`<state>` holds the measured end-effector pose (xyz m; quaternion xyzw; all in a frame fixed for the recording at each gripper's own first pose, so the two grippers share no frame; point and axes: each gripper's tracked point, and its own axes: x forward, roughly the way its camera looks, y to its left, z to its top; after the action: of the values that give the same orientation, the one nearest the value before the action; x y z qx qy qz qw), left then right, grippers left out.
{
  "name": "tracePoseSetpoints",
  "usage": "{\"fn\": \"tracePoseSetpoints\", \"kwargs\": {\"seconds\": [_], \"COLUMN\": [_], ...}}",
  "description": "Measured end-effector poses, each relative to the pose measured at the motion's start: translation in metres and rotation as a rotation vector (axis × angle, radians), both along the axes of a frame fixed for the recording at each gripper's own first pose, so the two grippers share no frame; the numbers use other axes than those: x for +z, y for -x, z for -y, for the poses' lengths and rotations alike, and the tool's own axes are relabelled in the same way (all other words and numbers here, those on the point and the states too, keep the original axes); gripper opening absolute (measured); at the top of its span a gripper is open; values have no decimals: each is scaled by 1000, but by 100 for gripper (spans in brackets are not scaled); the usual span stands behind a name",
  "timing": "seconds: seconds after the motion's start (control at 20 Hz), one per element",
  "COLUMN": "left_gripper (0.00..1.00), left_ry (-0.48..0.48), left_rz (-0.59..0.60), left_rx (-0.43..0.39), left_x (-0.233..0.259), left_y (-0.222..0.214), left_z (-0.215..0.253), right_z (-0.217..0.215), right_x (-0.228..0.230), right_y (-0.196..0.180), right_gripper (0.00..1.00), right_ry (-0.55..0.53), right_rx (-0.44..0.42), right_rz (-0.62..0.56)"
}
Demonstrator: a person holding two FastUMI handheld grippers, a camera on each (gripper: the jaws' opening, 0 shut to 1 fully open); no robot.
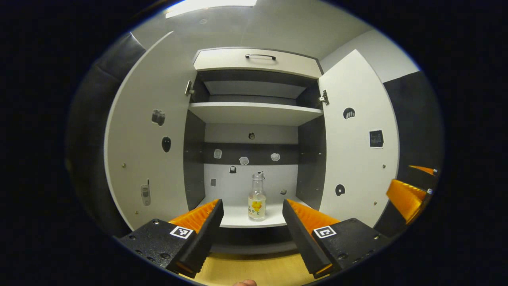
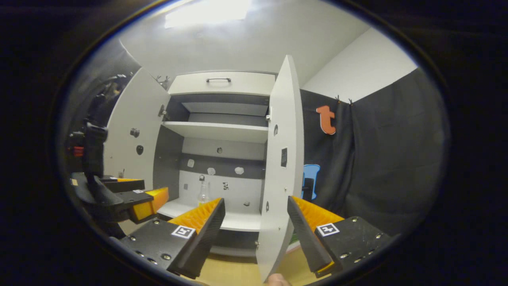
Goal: Grasp the bottle in the cabinet with the left hand and place it on the coaster, then close the right door with the right hand and the left door with the left hand.
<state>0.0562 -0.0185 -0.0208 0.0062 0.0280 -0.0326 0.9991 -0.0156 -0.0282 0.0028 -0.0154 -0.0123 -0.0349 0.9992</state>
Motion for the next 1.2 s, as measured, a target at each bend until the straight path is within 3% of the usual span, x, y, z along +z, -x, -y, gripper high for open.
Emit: {"fn": "tracePoseSetpoints", "kwargs": {"seconds": [0.4, 0.5, 0.8, 0.85, 1.2], "left_gripper": [94, 94, 95, 95, 95], "left_ry": [-11, -17, 11, 12, -5], "left_rz": [-55, -74, -155, -168, -222], "left_rx": [-30, -26, -4, -3, 23], "left_x": [-29, -41, -78, -84, -111], "left_y": [-94, -120, -189, -198, -244], "left_z": [14, 17, 20, 20, 14], "right_z": [59, 77, 123, 128, 136], "right_x": [3, 1, -4, -4, -16], "right_y": [14, 18, 24, 25, 20], "right_gripper": [95, 92, 95, 92, 95], "right_ry": [53, 64, 100, 104, 97], "right_rx": [-166, -218, -353, -370, -408], "right_rz": [17, 17, 6, 5, -15]}}
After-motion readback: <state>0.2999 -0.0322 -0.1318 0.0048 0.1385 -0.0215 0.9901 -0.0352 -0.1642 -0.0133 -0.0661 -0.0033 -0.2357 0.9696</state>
